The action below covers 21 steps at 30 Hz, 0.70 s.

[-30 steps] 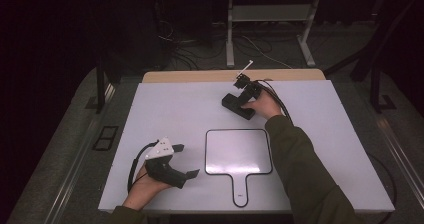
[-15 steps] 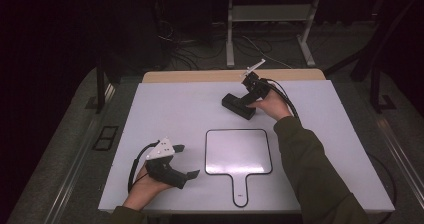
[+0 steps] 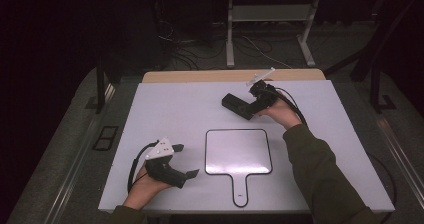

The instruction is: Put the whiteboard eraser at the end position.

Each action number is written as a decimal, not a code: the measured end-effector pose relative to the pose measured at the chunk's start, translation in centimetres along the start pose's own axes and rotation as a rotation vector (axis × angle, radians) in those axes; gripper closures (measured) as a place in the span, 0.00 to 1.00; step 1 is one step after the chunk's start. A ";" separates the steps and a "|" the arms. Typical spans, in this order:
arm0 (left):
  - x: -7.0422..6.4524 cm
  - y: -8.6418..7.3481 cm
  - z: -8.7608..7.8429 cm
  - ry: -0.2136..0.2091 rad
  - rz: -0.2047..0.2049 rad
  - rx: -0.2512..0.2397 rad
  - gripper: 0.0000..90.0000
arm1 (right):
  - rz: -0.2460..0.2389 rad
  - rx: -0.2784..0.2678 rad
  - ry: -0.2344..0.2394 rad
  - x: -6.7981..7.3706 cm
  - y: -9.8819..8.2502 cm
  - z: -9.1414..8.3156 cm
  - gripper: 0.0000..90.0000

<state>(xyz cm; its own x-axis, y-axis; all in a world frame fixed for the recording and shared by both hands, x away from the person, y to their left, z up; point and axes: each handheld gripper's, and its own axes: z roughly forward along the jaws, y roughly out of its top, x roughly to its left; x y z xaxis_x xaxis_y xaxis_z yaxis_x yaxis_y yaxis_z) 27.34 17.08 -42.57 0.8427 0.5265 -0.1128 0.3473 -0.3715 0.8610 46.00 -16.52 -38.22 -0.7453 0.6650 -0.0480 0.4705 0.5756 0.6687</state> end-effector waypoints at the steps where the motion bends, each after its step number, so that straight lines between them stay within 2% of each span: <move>1: 0.0 0.0 0.0 0.000 0.003 0.002 0.00 | -0.002 -0.006 0.000 0.1 -0.2 -0.2 0.15; 6: 0.1 -0.2 0.1 0.007 0.003 0.002 0.00 | 0.007 -0.042 0.008 0.6 -1.0 -1.0 0.14; 9: 0.1 -0.4 0.1 0.010 -0.001 -0.005 0.00 | 0.006 -0.056 -0.010 1.1 -1.4 -1.6 0.14; 14: 0.2 -0.5 0.2 0.011 -0.003 0.001 0.00 | 0.025 -0.087 0.026 1.6 -2.7 -2.3 0.14; 17: 0.2 -0.6 0.2 0.012 -0.005 0.004 0.00 | 0.026 -0.094 0.027 2.0 -3.6 -2.6 0.14; 21: 0.0 -0.7 0.3 0.007 -0.005 0.007 0.00 | 0.059 -0.124 0.045 2.2 -5.1 -3.2 0.14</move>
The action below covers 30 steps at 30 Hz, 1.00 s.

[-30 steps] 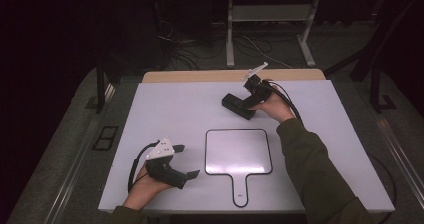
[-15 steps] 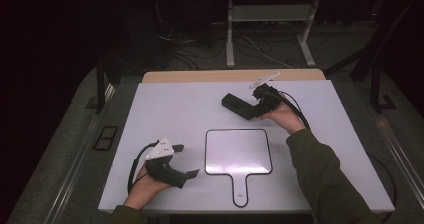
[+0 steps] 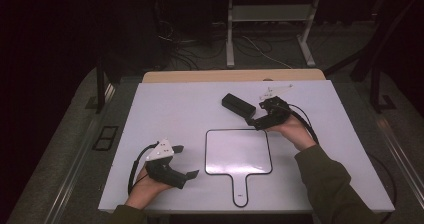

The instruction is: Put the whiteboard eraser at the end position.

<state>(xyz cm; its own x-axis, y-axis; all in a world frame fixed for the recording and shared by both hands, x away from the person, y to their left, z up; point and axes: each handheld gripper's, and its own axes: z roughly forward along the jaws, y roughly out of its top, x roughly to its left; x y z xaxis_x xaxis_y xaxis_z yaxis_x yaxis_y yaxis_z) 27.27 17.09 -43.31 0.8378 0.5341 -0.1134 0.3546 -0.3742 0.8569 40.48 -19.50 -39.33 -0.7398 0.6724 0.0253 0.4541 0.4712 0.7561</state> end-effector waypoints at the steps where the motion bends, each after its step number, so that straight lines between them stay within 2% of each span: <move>1: 0.0 0.0 0.0 -0.001 0.000 0.002 0.00 | 0.000 -0.004 0.003 0.0 -0.2 -0.1 0.14; 3: -0.1 0.0 0.1 -0.003 0.001 0.003 0.00 | -0.012 0.007 -0.007 0.1 -0.8 -0.3 0.14; 7: -0.2 -0.1 0.1 -0.007 0.000 0.004 0.00 | 0.021 -0.009 0.003 -0.1 -1.4 -0.8 0.14; 14: -0.2 -0.1 0.0 -0.007 -0.001 0.006 0.00 | 0.030 -0.037 -0.005 0.4 -2.3 -1.9 0.14; 19: -0.2 0.0 0.0 -0.008 0.001 0.009 0.00 | 0.054 -0.051 -0.011 0.6 -3.2 -2.8 0.14; 23: -0.1 -0.1 -0.1 -0.005 -0.002 0.008 0.00 | 0.053 -0.054 -0.003 0.8 -4.0 -3.3 0.14; 30: -0.2 -0.1 -0.2 -0.008 0.000 0.003 0.00 | 0.043 -0.055 -0.018 1.9 -5.7 -4.2 0.14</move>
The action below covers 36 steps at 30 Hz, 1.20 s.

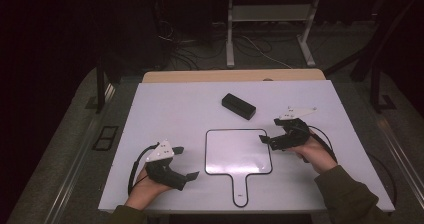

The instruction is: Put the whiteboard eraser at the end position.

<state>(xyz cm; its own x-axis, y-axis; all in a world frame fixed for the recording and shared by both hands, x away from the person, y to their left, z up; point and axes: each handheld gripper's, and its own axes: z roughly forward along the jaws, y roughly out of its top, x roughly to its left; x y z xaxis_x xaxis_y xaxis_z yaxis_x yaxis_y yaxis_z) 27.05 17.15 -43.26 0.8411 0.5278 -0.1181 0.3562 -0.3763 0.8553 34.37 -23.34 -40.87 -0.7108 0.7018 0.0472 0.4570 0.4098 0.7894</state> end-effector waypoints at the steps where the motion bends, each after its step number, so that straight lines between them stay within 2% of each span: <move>1: 0.0 0.0 0.0 0.000 0.000 0.000 0.00 | 0.004 -0.004 -0.002 0.1 -0.2 -0.2 0.14; 4: -0.1 0.1 0.0 -0.002 -0.001 0.000 0.00 | 0.012 -0.022 0.005 0.1 -0.8 -0.7 0.14; 10: 0.0 0.0 0.0 0.002 0.002 0.001 0.00 | 0.033 -0.044 -0.011 0.2 -2.1 -1.7 0.14; 20: 0.0 0.0 -0.1 0.002 0.000 0.000 0.00 | 0.029 -0.041 -0.011 0.5 -3.9 -2.6 0.14; 36: 0.1 0.1 -0.2 0.007 -0.003 -0.001 0.00 | 0.056 -0.046 0.004 0.9 -6.6 -4.4 0.14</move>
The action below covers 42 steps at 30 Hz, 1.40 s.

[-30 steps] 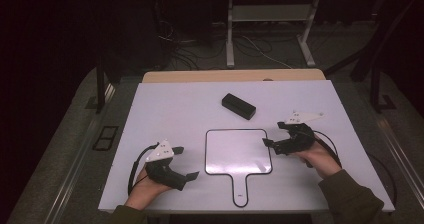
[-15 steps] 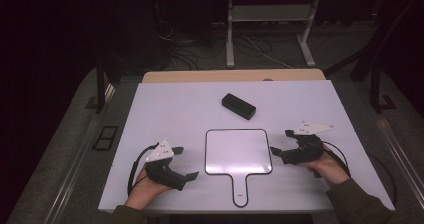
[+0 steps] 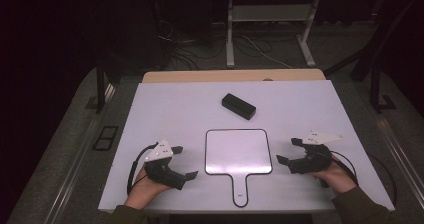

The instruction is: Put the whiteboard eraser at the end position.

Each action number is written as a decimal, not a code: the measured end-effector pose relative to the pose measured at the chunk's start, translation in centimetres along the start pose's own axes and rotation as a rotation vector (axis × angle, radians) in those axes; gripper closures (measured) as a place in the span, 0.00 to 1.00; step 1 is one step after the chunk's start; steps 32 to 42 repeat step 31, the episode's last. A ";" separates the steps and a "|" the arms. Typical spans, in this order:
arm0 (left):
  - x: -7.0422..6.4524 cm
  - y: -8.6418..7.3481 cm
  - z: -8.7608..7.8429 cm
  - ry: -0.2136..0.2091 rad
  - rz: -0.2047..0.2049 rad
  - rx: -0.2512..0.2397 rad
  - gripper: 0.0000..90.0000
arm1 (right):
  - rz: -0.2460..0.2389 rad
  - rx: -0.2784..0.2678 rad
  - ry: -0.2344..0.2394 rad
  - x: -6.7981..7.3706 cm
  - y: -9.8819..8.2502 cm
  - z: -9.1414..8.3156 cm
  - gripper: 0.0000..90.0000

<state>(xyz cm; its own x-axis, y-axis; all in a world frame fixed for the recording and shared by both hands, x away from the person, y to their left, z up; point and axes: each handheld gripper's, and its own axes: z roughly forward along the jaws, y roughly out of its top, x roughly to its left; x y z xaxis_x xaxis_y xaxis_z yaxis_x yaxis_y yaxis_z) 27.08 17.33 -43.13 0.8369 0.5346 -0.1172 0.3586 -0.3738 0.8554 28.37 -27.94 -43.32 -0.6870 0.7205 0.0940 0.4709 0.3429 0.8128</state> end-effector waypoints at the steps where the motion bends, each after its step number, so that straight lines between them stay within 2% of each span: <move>1: 0.0 0.0 0.0 0.000 0.000 0.000 0.00 | 0.003 0.000 -0.001 0.0 -0.1 -0.1 0.14; 14: 0.0 0.0 0.0 -0.001 -0.001 0.005 0.00 | 0.036 -0.004 -0.010 -0.1 -2.0 -1.8 0.14; 23: -0.1 0.0 0.0 -0.001 0.002 0.006 0.00 | 0.024 0.011 0.009 0.9 -2.7 -1.7 0.14; 42: 0.0 0.0 0.0 -0.001 0.005 0.009 0.00 | 0.014 0.011 0.007 0.8 -2.8 -1.7 0.14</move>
